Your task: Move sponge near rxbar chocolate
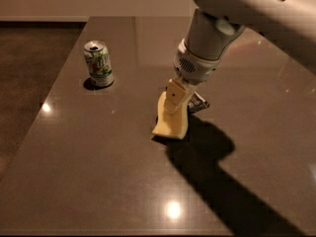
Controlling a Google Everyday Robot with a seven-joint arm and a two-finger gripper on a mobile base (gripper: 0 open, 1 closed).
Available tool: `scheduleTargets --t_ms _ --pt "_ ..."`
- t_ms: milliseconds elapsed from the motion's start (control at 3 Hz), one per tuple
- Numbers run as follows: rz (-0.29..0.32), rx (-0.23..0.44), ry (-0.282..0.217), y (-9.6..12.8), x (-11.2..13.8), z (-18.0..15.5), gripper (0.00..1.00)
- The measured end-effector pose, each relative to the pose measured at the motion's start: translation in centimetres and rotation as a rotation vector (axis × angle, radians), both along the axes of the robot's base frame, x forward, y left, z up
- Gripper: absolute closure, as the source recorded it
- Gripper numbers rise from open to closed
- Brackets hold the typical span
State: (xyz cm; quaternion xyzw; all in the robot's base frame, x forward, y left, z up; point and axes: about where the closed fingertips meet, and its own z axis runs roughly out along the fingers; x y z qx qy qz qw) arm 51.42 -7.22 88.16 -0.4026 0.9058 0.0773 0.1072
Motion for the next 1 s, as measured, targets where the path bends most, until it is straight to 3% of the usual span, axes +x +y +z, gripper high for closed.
scheduleTargets --t_ms 333,667,1000 --pt "0.001 0.0 -0.002 0.04 -0.03 0.04 0.13" --pt "0.001 0.0 -0.004 0.08 -0.07 0.08 0.0" --pt "0.001 0.0 -0.004 0.08 -0.07 0.09 0.0"
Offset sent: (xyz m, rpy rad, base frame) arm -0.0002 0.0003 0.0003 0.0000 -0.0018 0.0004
